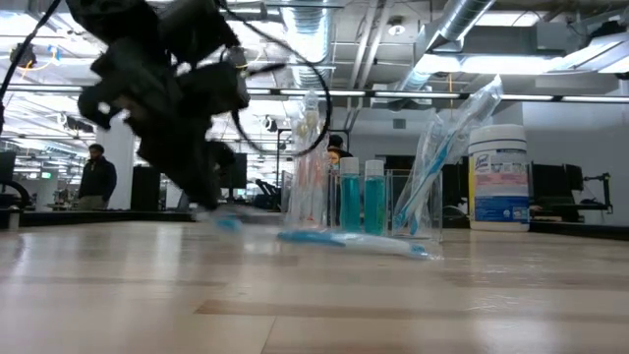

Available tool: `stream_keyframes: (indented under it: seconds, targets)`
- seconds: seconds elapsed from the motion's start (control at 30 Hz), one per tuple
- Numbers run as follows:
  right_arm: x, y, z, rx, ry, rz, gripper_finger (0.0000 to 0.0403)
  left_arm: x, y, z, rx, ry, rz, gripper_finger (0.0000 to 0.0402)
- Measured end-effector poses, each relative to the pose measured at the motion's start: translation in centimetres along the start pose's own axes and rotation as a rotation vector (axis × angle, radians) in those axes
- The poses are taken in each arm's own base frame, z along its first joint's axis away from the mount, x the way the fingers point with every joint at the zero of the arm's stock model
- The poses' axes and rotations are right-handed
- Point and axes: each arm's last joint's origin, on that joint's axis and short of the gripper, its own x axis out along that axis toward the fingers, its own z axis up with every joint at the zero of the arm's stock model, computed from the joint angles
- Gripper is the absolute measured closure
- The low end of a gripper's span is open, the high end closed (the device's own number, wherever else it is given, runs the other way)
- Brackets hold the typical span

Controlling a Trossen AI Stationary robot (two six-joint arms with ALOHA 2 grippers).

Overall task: Pick & Place toothbrushing station
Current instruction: Put the blue toothbrush into the transparent organizer

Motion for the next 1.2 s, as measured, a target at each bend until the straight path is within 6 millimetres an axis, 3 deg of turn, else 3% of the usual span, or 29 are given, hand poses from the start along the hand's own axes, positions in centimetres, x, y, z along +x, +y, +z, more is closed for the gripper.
stream_keyframes:
  seconds: [0.27, 0.53, 0.73, 0.93, 1.07, 1.2]
  targets:
    - [0.0, 0.0, 0.1, -0.007, -0.007, 0.0, 0.0271, -5.0, -0.7, 3.2, -0.025, -0.229, 0.029, 0.0401]
    - [0.1, 0.0, -0.1, -0.011, -0.003, 0.0, 0.0271, -8.8, -1.2, 4.4, -0.105, -0.357, 0.014, 0.0401]
    - [1.5, 0.0, -0.7, -0.015, 0.052, -0.021, 0.0271, -10.8, -1.2, 5.8, -0.116, -0.427, 0.013, 0.0401]
    - [3.4, 0.1, -0.2, -0.033, 0.181, -0.035, 0.0271, -12.9, 0.4, 7.6, -0.122, -0.512, 0.073, 0.0401]
    - [4.5, 0.1, -0.2, -0.065, 0.291, -0.063, 0.0271, -16.0, 1.2, 9.4, -0.134, -0.622, 0.095, 0.0401]
    - [5.1, 0.2, 0.3, -0.077, 0.341, -0.066, 0.0271, -20.5, 1.7, 11.3, -0.124, -0.776, 0.125, 0.0401]
